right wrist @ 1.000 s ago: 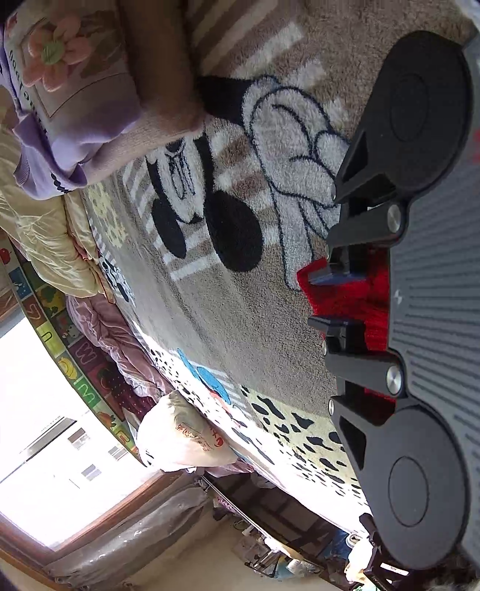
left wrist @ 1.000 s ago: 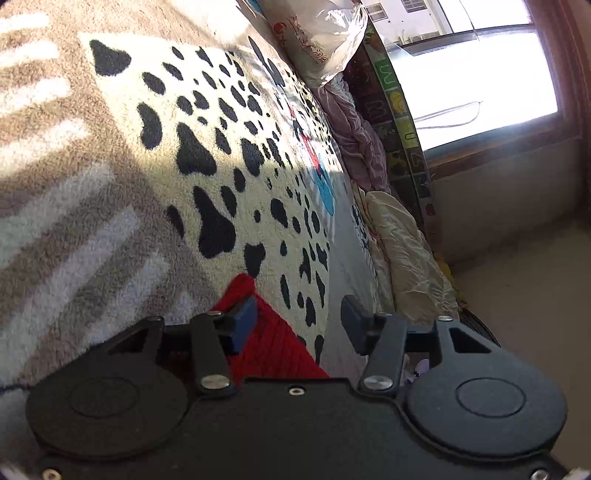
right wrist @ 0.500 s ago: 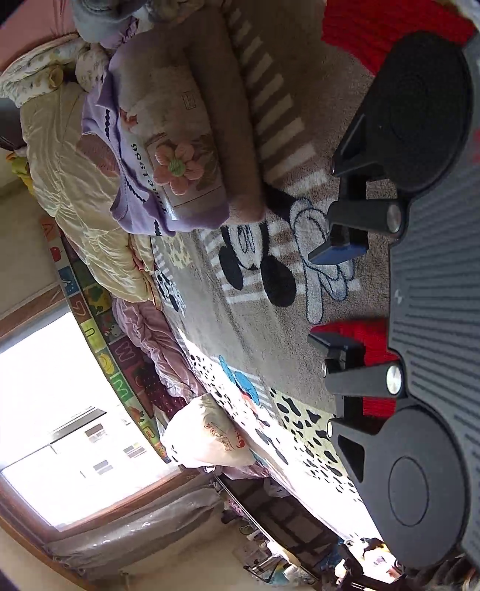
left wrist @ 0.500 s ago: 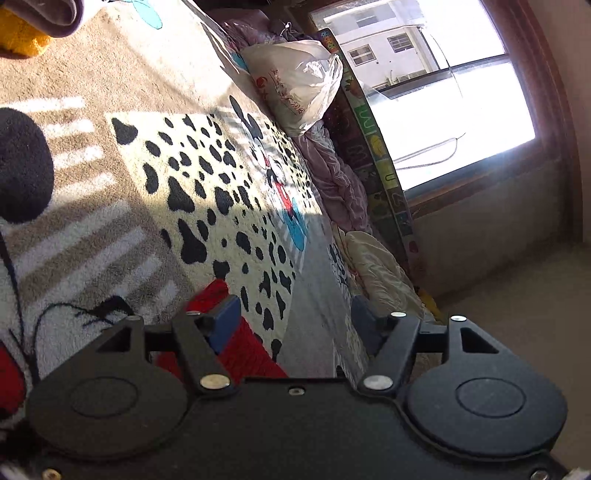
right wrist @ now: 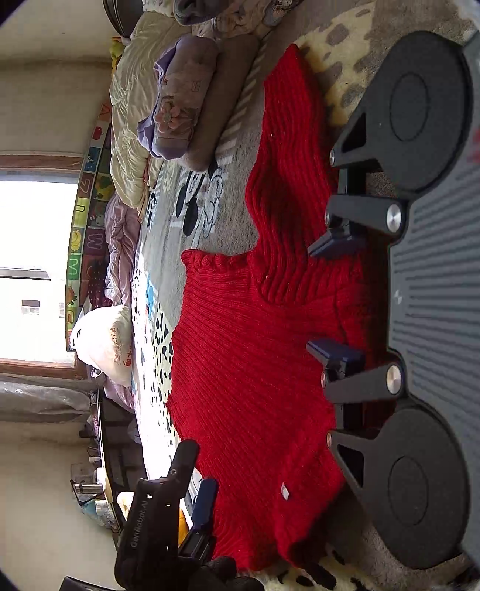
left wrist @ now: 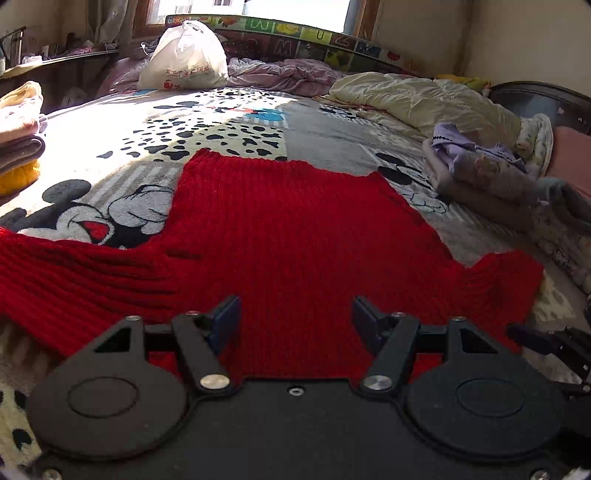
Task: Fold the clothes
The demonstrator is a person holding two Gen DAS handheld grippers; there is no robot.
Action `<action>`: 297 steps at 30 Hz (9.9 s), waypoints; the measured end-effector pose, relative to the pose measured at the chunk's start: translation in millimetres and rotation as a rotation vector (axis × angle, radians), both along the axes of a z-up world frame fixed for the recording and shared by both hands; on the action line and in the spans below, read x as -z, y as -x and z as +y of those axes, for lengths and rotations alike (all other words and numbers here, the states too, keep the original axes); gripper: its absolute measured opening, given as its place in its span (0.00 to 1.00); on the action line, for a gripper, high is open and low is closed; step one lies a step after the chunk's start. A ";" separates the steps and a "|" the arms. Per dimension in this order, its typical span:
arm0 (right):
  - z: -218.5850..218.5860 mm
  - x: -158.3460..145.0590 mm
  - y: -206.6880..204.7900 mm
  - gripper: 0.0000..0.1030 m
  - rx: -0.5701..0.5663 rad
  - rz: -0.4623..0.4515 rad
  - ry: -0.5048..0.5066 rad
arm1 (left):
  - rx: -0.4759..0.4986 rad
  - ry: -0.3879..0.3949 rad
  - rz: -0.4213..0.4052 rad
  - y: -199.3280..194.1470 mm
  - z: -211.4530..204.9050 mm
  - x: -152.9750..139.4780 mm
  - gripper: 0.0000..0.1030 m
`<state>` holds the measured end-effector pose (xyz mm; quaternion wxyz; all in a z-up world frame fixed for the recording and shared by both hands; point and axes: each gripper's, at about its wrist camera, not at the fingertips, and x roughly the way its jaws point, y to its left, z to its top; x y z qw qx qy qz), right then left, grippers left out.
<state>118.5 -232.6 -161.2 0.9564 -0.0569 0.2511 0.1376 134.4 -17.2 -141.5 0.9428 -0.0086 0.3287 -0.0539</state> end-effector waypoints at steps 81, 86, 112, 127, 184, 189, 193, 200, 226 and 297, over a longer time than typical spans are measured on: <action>-158.3 5.6 -68.3 0.38 0.125 -0.006 -0.758 | 0.237 0.031 -0.001 47.7 -98.3 -12.2 0.48; -105.5 -4.7 -52.2 0.39 -0.036 0.007 -0.609 | -0.025 0.055 -0.040 50.7 -29.4 -18.3 0.46; 13.5 1.6 46.2 0.50 -0.274 0.099 -0.093 | -0.016 -0.071 0.024 68.9 -6.9 25.6 0.51; -84.7 16.7 17.5 0.63 0.112 0.192 -0.653 | 0.002 -0.102 0.081 82.7 -21.3 18.2 0.52; -40.7 -0.9 -9.0 0.20 -0.144 -0.040 -0.511 | 0.126 0.005 0.102 -172.8 -87.8 -40.9 0.06; -7.2 -2.7 -2.0 0.20 -0.244 -0.049 -0.355 | 0.101 0.013 0.141 -171.9 -67.4 -24.7 0.06; 5.2 2.5 -4.7 0.20 -0.284 0.011 -0.308 | 0.075 0.041 0.155 -173.3 -55.6 -10.2 0.06; 13.8 5.6 -2.9 0.21 -0.312 0.041 -0.287 | 0.073 -0.013 0.115 -169.5 -56.3 -21.0 0.14; 18.6 7.6 -8.7 0.27 -0.321 0.040 -0.257 | 0.553 -0.100 0.148 -152.6 -137.6 -56.4 0.47; -5.1 1.9 3.6 0.50 -0.283 0.101 -0.279 | 0.077 0.198 0.028 -192.1 -13.8 -14.7 0.11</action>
